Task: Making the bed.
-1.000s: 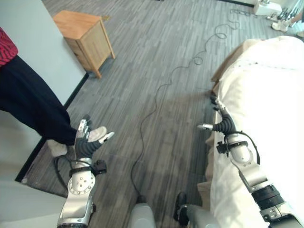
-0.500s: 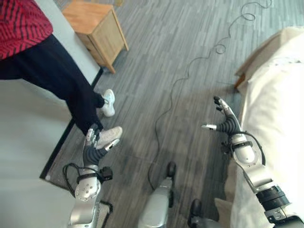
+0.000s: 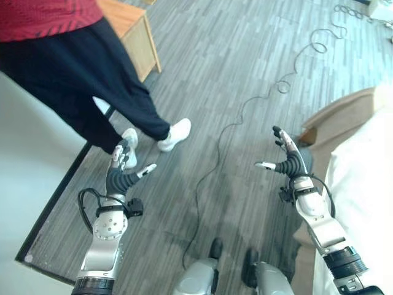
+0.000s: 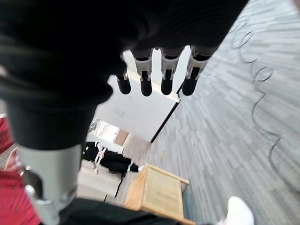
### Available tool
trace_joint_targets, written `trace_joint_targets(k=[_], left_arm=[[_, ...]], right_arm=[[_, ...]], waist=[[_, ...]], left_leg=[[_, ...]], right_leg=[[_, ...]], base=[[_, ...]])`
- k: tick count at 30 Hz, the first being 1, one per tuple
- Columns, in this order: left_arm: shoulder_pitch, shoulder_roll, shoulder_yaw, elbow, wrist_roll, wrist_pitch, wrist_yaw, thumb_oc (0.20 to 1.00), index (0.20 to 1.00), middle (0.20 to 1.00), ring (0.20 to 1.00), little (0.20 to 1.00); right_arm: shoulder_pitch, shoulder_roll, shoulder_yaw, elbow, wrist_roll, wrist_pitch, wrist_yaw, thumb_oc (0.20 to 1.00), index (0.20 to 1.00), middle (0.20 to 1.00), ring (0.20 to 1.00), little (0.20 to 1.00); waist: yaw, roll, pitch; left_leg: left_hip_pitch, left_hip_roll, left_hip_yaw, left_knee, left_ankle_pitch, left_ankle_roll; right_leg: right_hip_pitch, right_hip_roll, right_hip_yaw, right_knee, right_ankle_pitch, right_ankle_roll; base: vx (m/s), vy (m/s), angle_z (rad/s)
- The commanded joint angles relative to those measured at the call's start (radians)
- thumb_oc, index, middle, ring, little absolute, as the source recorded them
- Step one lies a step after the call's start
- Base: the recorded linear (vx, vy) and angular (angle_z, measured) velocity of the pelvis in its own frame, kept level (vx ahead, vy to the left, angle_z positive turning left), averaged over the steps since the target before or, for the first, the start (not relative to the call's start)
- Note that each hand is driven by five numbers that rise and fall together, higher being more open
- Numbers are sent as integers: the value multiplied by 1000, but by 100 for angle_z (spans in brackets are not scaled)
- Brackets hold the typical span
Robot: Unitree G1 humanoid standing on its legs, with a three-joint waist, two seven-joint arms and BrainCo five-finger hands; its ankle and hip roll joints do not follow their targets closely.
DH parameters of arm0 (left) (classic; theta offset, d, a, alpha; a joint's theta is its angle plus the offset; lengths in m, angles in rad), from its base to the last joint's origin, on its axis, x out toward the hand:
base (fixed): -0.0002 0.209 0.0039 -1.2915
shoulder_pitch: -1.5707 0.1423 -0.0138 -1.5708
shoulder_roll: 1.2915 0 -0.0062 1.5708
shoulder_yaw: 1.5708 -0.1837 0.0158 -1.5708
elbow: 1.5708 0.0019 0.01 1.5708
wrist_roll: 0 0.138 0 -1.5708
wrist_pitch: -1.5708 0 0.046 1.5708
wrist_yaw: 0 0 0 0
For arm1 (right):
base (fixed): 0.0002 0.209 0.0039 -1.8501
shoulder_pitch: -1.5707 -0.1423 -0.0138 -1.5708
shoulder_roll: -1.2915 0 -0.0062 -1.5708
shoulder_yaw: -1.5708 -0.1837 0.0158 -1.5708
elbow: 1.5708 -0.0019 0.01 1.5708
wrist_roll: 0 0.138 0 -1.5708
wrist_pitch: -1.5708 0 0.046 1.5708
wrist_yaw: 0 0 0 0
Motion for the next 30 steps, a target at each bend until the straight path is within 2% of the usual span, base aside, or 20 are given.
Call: trace_joint_targets(k=[1,2,3,4,5,7,8,9,10,11,12,14,16,17,18,20,22,27,28,30], left_arm=[[11,69,25,-60,-6,-57,15,1000,1000,1000,1000,1000],[18,65,29,-58,-8,-60,16,1000,1000,1000,1000,1000],[18,65,30,-58,-8,-61,16,1000,1000,1000,1000,1000],[33,67,32,-60,-5,-64,7,1000,1000,1000,1000,1000],[57,68,43,-58,-4,-61,3,1000,1000,1000,1000,1000],[95,56,56,-61,-7,-56,-2,1000,1000,1000,1000,1000],[108,50,59,-60,-14,-56,-7,1000,1000,1000,1000,1000],[109,51,57,-60,-25,-56,-13,1000,1000,1000,1000,1000],[102,48,53,-55,-33,-54,-14,1000,1000,1000,1000,1000],[97,43,49,-52,-41,-55,-15,1000,1000,1000,1000,1000],[95,37,45,-52,-41,-53,-14,1000,1000,1000,1000,1000],[85,29,39,-55,-41,-49,-13,1000,1000,1000,1000,1000],[89,16,31,-72,-39,-55,-18,1000,1000,1000,1000,1000],[88,15,31,-73,-38,-54,-17,1000,1000,1000,1000,1000],[74,7,30,-82,-32,-61,-11,1000,1000,1000,1000,1000],[79,3,24,-91,-32,-61,-18,1000,1000,1000,1000,1000],[71,2,21,-99,-30,-64,-21,1000,1000,1000,1000,1000],[52,19,13,-97,-46,-68,-18,1000,1000,1000,1000,1000],[195,-263,-97,486,-295,13,-92,1000,1000,1000,1000,1000],[223,-264,-76,477,-295,14,-96,1000,1000,1000,1000,1000]], right_arm=[[-117,36,-3,8,28,-44,-20,1000,1000,1000,1000,1000],[-122,43,9,13,30,-43,-17,1000,1000,1000,1000,1000],[-123,44,10,14,30,-44,-18,1000,1000,1000,1000,1000],[-119,46,15,20,34,-47,-12,1000,1000,1000,1000,1000],[-113,57,31,40,38,-52,-5,1000,1000,1000,1000,1000],[-102,58,52,48,35,-55,7,1000,1000,1000,1000,1000],[-101,53,56,53,42,-58,12,1000,1000,1000,1000,1000],[-104,47,60,56,51,-57,11,1000,1000,1000,1000,1000],[-108,45,64,56,61,-57,7,1000,1000,1000,1000,1000],[-114,41,67,58,66,-56,8,1000,1000,1000,1000,1000],[-115,35,65,62,65,-55,5,1000,1000,1000,1000,1000],[-127,22,69,71,63,-54,1,1000,1000,1000,1000,1000],[-135,4,63,70,70,-55,1,1000,1000,1000,1000,1000],[-135,3,63,70,70,-55,1,1000,1000,1000,1000,1000],[-118,-15,43,65,72,-55,4,1000,1000,1000,1000,1000],[-111,-17,47,57,64,-53,5,1000,1000,1000,1000,1000],[-107,-20,43,58,59,-47,8,1000,1000,1000,1000,1000],[-132,-14,57,86,80,-40,12,1000,1000,1000,1000,1000],[215,-69,3,411,-44,55,104,1000,1000,1000,1000,1000],[198,-61,8,391,-40,58,106,1000,1000,1000,1000,1000]], waist=[[-12,-29,23],[-9,-36,27],[-10,-36,27],[-8,-56,24],[-14,-77,12],[-24,-74,-11],[-28,-73,-12],[-28,-72,-4],[-29,-72,9],[-32,-70,10],[-29,-67,16],[-20,-58,29],[-6,-27,39],[-9,-29,37],[-12,-10,33],[-13,0,24],[-24,-1,12],[-19,-3,-1],[-65,32,-66],[-57,29,-88]], left_leg=[[49,113,3,-56,-73,-65],[57,118,9,-55,-83,-70],[58,118,8,-55,-83,-70],[76,116,9,-53,-104,-77],[103,135,23,-30,-151,-91],[111,181,29,25,-187,-108],[84,196,37,97,-181,-121],[28,204,42,190,-148,-132],[-48,200,38,290,-115,-123],[-83,204,49,315,-112,-110],[-120,205,60,339,-130,-96],[-160,156,61,289,-164,-88],[-176,85,30,182,-110,-92],[-176,81,29,172,-98,-91],[-188,85,44,93,-47,-107],[-148,93,56,28,-29,-100],[-124,97,66,-13,-8,-102],[-57,120,92,-78,11,-102],[32,220,186,3,-5,-146],[56,219,206,-4,-2,-147]], right_leg=[[-30,-46,-41,-122,90,34],[-30,-57,-70,-125,102,37],[-29,-57,-71,-126,103,38],[-12,-72,-90,-133,117,36],[10,-85,-96,-131,146,33],[43,-72,-89,-135,145,20],[63,-67,-91,-138,142,12],[77,-67,-93,-138,135,1],[84,-70,-90,-138,125,-11],[83,-70,-90,-138,110,-18],[93,-66,-88,-138,91,-21],[99,-69,-76,-138,77,-18],[103,-49,-53,-138,78,-17],[98,-54,-54,-138,81,-16],[106,-45,-49,-138,63,-14],[118,-30,-45,-138,60,-18],[120,-27,-42,-137,57,-23],[132,-23,-21,-137,55,-24],[250,-100,-150,54,-109,-48],[280,-97,-131,-13,-80,-40]], base=[[306,-147,32],[177,-95,21],[219,-134,8],[416,-193,15],[543,-242,13],[471,-221,-3],[318,-208,0],[182,-152,10],[114,-78,26],[89,-16,39],[94,30,12],[85,88,-29],[80,138,-31],[100,145,-40],[114,110,-54],[139,98,-53],[91,67,-7],[46,42,2],[38,-13,2],[52,-78,3]])
